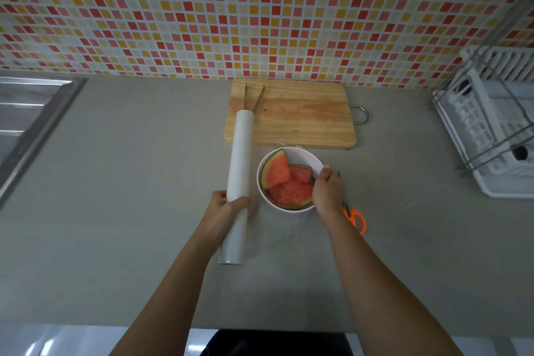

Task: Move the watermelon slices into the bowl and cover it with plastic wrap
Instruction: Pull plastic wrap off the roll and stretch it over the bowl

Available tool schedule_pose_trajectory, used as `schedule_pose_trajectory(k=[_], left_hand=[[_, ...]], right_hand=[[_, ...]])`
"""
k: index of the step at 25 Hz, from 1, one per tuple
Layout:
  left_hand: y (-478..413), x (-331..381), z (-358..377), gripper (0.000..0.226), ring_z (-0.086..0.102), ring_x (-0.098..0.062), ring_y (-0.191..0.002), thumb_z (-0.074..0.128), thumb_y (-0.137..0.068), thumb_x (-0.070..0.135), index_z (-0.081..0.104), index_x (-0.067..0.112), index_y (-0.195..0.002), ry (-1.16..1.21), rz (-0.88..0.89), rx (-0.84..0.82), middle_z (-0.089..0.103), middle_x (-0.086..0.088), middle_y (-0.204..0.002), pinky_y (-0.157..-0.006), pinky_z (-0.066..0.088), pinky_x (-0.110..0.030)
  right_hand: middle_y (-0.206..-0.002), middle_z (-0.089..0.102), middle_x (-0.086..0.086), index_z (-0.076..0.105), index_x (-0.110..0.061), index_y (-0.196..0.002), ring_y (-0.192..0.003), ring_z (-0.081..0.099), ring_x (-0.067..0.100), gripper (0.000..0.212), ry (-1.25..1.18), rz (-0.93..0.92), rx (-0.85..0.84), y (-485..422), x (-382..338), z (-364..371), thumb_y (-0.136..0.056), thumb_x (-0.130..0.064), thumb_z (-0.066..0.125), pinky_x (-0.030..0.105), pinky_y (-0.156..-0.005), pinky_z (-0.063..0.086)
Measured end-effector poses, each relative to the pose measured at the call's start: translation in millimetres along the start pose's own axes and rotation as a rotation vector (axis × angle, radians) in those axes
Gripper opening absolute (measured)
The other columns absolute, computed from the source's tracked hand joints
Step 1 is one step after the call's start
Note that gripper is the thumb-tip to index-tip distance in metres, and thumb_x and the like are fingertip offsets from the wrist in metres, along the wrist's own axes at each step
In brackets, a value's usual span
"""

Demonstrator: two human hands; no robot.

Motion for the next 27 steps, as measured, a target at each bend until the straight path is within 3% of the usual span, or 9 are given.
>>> schedule_pose_trajectory(k=[3, 6, 10, 13, 15, 18, 21, 24, 27], left_hand=[[6.9, -6.6, -5.6, 0.047, 0.07, -0.027, -0.08, 0.068, -0.072, 0.04, 0.054, 0.012, -0.107, -0.038, -0.018, -0.044, 0.07, -0.016, -0.096, -0.066, 0.057, -0.041], [13.7, -13.0, -1.6, 0.035, 0.068, -0.02, -0.075, 0.058, -0.088, 0.041, 0.05, 0.02, -0.115, 0.023, -0.026, -0.093, 0.068, -0.013, -0.098, -0.062, 0.054, -0.034], [21.7, -27.1, 2.3, 0.056, 0.066, -0.022, -0.082, 0.074, -0.072, 0.032, 0.046, 0.015, -0.118, 0.066, -0.054, -0.079, 0.063, -0.014, -0.104, -0.057, 0.052, -0.029], [18.7, -20.9, -1.8, 0.041, 0.069, -0.025, -0.084, 0.073, -0.076, 0.029, 0.053, 0.012, -0.109, 0.015, -0.016, 0.011, 0.067, -0.01, -0.099, -0.06, 0.055, -0.037], [18.2, -10.4, -4.0, 0.033, 0.07, -0.025, -0.081, 0.064, -0.083, 0.04, 0.055, 0.015, -0.102, -0.131, 0.054, 0.096, 0.066, -0.007, -0.093, -0.064, 0.057, -0.042], [23.8, -4.0, 1.2, 0.039, 0.062, -0.025, -0.082, 0.052, -0.088, 0.05, 0.046, 0.019, -0.111, -0.373, 0.148, 0.178, 0.061, -0.005, -0.092, -0.07, 0.054, -0.039], [27.0, -11.1, 0.7, 0.047, 0.06, -0.017, -0.081, 0.058, -0.08, 0.053, 0.04, 0.023, -0.112, -0.227, 0.084, 0.16, 0.056, 0.002, -0.093, -0.07, 0.056, -0.043], [28.9, -25.4, -1.2, 0.055, 0.064, -0.026, -0.089, 0.064, -0.064, 0.046, 0.047, 0.017, -0.107, -0.082, 0.012, 0.04, 0.059, -0.006, -0.101, -0.068, 0.058, -0.043], [36.6, -27.8, -10.0, 0.042, 0.067, -0.02, -0.083, 0.06, -0.073, 0.053, 0.056, 0.023, -0.102, -0.102, 0.114, 0.03, 0.066, -0.006, -0.096, -0.061, 0.054, -0.026]], right_hand=[[-0.11, 0.06, 0.029, 0.058, 0.01, -0.102, -0.102, 0.054, 0.038, 0.047, -0.015, -0.008, 0.015, 1.4, -1.5, -0.4, -0.1, -0.021, 0.023, 0.023, -0.063, 0.022], [-0.11, 0.06, 0.029, 0.059, 0.009, -0.102, -0.103, 0.055, 0.038, 0.048, -0.013, -0.006, 0.016, 1.6, -1.3, 0.4, -0.1, -0.022, 0.022, 0.024, -0.068, 0.025], [-0.11, 0.061, 0.029, 0.059, 0.009, -0.102, -0.103, 0.055, 0.039, 0.049, 0.017, -0.025, 0.025, -0.7, -3.3, 0.1, -0.1, -0.022, 0.022, 0.027, -0.068, 0.027], [-0.111, 0.06, 0.031, 0.059, 0.009, -0.104, -0.105, 0.054, 0.041, 0.049, 0.037, -0.028, 0.007, -13.0, -8.9, 1.3, -0.099, -0.022, 0.022, 0.034, -0.082, 0.038], [-0.111, 0.06, 0.033, 0.059, 0.01, -0.103, -0.106, 0.054, 0.043, 0.049, 0.056, -0.033, -0.003, -19.0, -12.2, 3.1, -0.099, -0.021, 0.021, 0.039, -0.089, 0.039], [-0.109, 0.06, 0.033, 0.06, 0.01, -0.1, -0.105, 0.054, 0.043, 0.05, 0.064, -0.041, -0.012, -20.7, -12.9, 6.0, -0.099, -0.022, 0.021, 0.041, -0.089, 0.04], [-0.108, 0.061, 0.03, 0.06, 0.008, -0.1, -0.104, 0.054, 0.042, 0.051, 0.051, -0.023, -0.012, -19.2, -10.5, 6.2, -0.099, -0.024, 0.021, 0.04, -0.088, 0.04], [-0.108, 0.061, 0.03, 0.06, 0.008, -0.1, -0.104, 0.054, 0.041, 0.051, 0.037, -0.023, -0.025, -19.4, -11.5, 6.8, -0.099, -0.024, 0.02, 0.039, -0.088, 0.04], [-0.11, 0.06, 0.03, 0.059, 0.009, -0.102, -0.106, 0.053, 0.041, 0.051, 0.041, -0.028, -0.034, -19.0, -11.3, 7.5, -0.099, -0.023, 0.019, 0.037, -0.088, 0.039]])
Point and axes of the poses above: each hand's wrist, its own y-axis away from the middle knuckle, its own z-axis out of the palm, x = y × z, the point moved 8 cm from there along -y, towards the middle knuckle
